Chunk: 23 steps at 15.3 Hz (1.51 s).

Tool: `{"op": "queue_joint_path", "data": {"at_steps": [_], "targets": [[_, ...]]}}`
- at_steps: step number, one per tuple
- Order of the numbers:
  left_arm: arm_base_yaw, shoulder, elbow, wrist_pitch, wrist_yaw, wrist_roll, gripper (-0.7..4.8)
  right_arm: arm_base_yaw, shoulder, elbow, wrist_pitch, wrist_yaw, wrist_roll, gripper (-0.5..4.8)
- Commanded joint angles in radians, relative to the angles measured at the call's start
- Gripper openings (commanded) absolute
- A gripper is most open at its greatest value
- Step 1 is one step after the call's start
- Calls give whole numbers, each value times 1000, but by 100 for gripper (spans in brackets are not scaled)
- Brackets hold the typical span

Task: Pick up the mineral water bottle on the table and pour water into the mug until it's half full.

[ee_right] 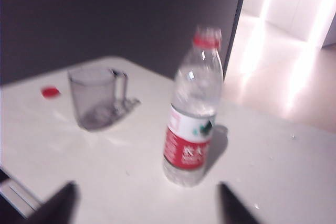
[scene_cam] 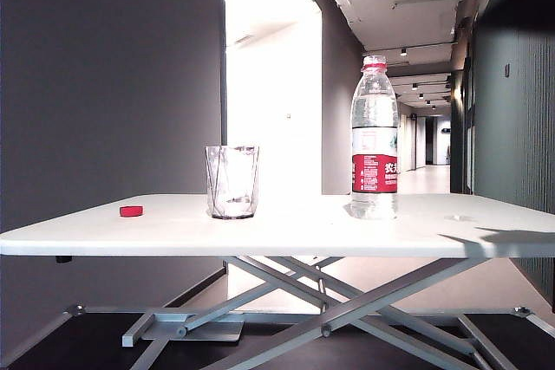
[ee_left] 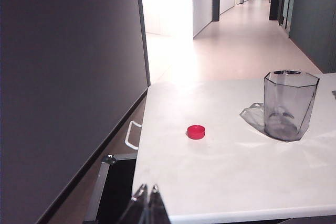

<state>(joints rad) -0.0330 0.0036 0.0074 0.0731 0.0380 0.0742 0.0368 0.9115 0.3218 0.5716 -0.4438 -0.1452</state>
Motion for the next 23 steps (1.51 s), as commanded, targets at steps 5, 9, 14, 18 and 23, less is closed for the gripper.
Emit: {"op": "queue_joint_path", "data": {"at_steps": [5,9,14,18,23], "targets": [[-1,0,3,10,4,-3,-5,3,405,138,310,-3,-4,479],[-1,0,3,10,4,-3,-5,2,582,244,413,-29,-5,479],[-1,0,3,10,4,-3,-5,2,769,324,422,-98,-13,479],[-1,0,3,10,4,-3,-5,2,865,360,435,-140,-13,479],[-1,0,3,8,44,-71,-5,3,969,447,446,-172,-13,479]]}}
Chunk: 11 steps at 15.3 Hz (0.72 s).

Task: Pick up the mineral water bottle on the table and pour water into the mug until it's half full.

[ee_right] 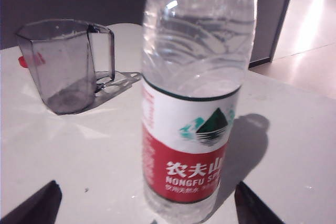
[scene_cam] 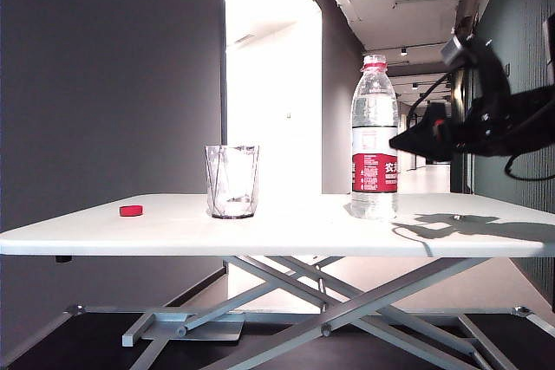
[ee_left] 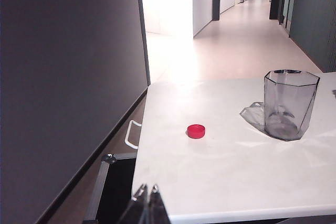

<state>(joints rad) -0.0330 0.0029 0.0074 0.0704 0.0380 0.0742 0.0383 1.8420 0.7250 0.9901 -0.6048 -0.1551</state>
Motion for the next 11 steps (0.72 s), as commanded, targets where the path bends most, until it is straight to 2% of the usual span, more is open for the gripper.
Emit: {"op": "queue_joint_path", "data": {"at_steps": [1,6,11], "targets": [[-1,1,3,11,84,-116,-5,2,69,77,27,-27,-2,479],[-1,1,3,-10,388,-111,-5,2,182,224,24,-101,2,479],[-1,1,3,-10,412,-108,-5,2,269,326,24,-135,25,479]]}}
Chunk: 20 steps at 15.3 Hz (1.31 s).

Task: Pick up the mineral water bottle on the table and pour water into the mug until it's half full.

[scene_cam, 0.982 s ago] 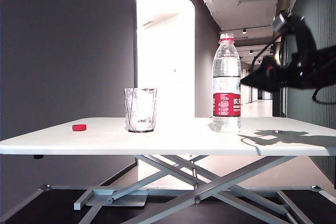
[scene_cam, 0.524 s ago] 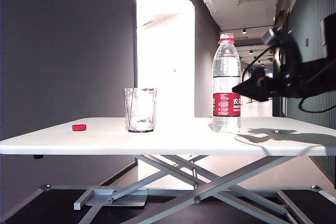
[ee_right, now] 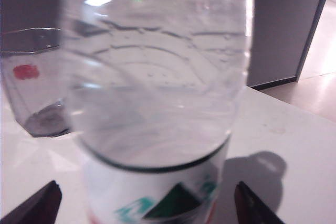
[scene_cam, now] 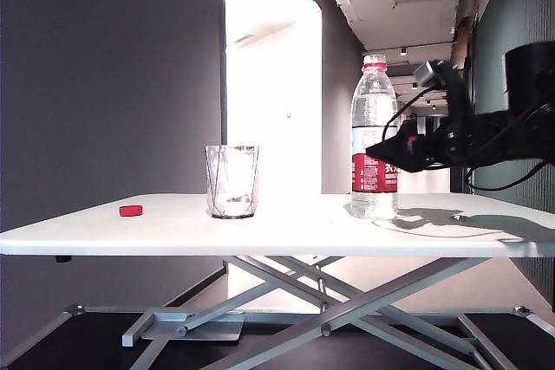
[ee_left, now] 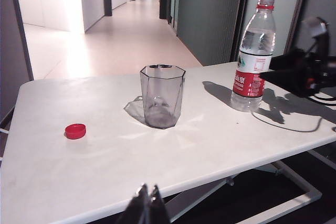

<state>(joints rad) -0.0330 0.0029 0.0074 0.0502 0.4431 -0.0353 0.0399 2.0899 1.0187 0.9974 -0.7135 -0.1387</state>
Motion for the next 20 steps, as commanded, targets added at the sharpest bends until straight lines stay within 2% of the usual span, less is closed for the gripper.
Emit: {"op": "queue_joint_path", "data": {"at_steps": [1,3,9,20], "targets": [[-1,1,3,10,6,6,-5,1,40,51,16,-38,11,479],[-1,1,3,10,6,21,-5,1,70,89,16,-78,16,479],[-1,1,3,10,6,24,-5,1,83,151,-6,-77,39,479],[-1,1,3,-19,6,24,-5,36,83,187,-27,12,64,479]]}}
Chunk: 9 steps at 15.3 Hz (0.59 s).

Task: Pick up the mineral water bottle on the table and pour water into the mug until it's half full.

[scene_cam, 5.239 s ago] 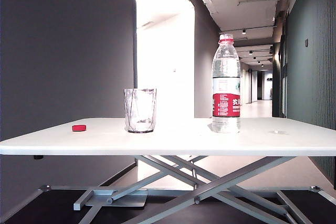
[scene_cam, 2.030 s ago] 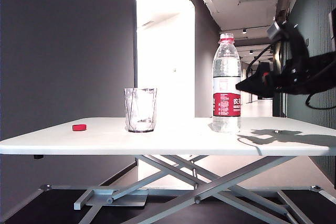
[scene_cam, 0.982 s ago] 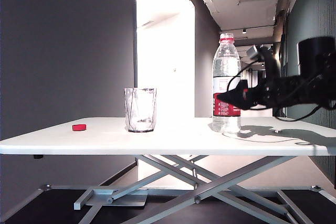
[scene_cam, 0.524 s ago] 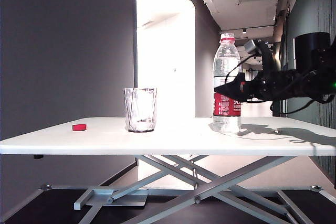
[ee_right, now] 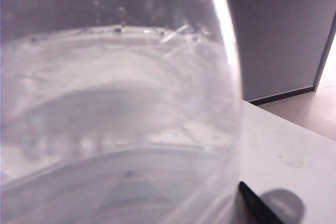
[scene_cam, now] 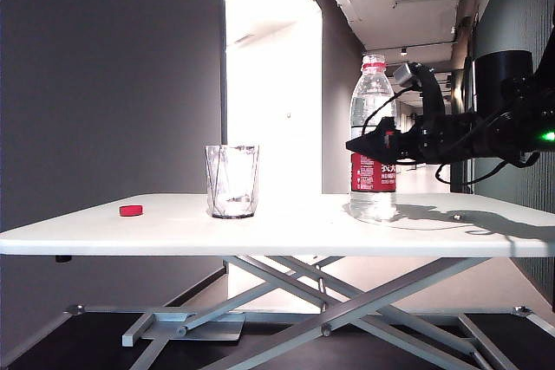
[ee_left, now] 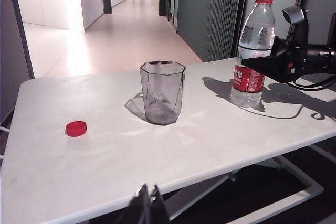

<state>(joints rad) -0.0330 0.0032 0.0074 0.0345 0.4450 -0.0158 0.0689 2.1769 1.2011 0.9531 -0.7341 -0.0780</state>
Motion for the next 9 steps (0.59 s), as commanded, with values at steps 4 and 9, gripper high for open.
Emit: {"op": "queue_joint_path", "data": {"at_steps": [4,9], "targets": [[-1,0,3,-4,5,6,-5,8,-4,4,24,41,3,479],[-1,0,3,-5,4,8,-5,8,-5,4,26,48,3,465]]}}
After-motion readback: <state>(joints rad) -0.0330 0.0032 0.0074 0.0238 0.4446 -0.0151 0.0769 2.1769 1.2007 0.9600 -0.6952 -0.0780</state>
